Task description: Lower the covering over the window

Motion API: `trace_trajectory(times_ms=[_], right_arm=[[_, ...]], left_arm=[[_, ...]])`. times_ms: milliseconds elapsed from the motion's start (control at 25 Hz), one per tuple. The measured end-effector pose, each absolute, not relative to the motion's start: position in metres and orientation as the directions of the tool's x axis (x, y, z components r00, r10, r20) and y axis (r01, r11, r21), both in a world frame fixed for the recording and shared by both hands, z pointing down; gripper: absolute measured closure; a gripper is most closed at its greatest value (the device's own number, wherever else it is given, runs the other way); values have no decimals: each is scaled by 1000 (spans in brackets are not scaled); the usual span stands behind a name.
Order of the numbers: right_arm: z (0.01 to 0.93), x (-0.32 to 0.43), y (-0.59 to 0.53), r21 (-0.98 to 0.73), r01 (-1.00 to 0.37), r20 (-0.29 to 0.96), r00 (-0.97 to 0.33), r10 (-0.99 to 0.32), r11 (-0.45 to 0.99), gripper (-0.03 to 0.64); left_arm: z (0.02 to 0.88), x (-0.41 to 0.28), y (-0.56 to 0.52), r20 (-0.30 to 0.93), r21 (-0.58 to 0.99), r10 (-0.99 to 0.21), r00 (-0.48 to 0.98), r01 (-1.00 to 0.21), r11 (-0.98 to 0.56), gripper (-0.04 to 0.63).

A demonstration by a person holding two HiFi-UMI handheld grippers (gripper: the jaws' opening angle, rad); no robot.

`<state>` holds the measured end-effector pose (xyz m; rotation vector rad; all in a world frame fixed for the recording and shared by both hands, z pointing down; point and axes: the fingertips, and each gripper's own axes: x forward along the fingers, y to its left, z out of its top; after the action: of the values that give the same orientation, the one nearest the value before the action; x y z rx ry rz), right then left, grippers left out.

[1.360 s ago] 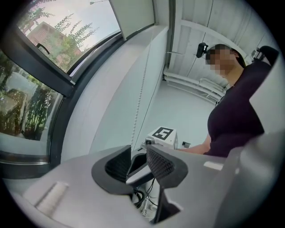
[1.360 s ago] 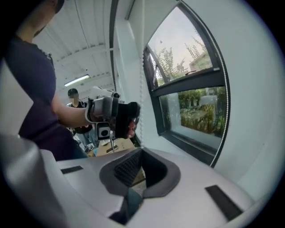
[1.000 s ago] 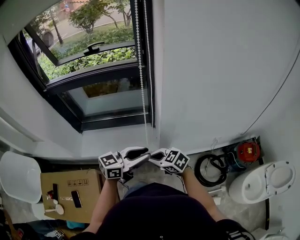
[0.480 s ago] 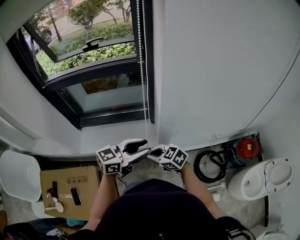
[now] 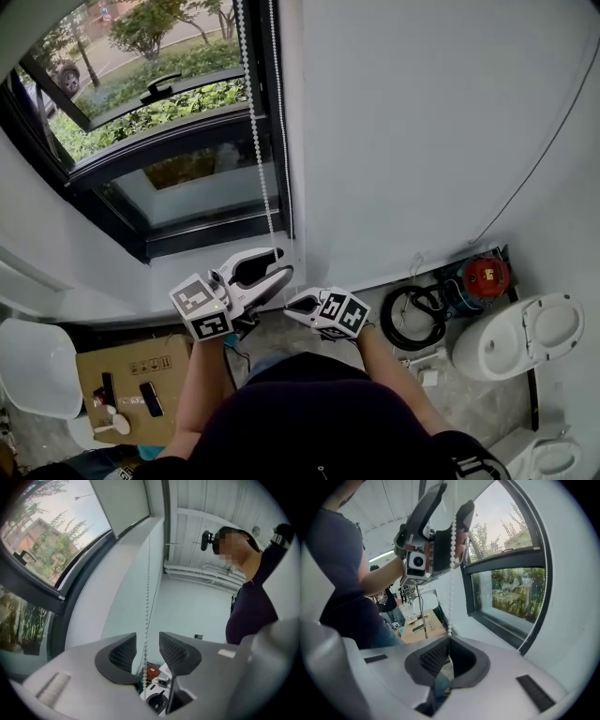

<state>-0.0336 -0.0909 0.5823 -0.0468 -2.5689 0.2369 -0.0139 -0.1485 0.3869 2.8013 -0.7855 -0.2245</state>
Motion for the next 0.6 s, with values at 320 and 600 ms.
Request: trace_trajectory(times_ms=[320, 600], right_arm=[[593, -32, -96, -192, -37, 531, -844, 73, 981, 604], [624, -38, -97, -241, -74, 580, -811, 82, 968, 603]], left_arm=[[393, -10, -150, 1, 330, -478, 878, -451, -829, 574], [428, -23, -146, 27, 428, -437, 899, -405, -808, 574]])
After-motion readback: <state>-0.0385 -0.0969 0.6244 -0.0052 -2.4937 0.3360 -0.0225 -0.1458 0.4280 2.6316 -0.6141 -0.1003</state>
